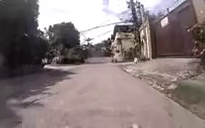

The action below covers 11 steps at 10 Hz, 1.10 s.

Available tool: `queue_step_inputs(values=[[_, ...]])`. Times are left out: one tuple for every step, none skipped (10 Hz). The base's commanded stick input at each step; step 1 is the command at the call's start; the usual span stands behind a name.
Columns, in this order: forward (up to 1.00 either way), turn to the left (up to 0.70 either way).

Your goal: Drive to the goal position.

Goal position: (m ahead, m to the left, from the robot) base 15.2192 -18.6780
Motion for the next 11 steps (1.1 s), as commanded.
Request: queue_step_inputs(values=[[0.7, -0.23], [0.7, -0.35], [0.7, -0.05], [0.7, 0.0], [0.7, 0.0], [0.7, 0.0], [0.7, 0.0], [0.7, 0.0], [0.7, 0.0], [0.7, 0.0], [0.7, 0.0]])
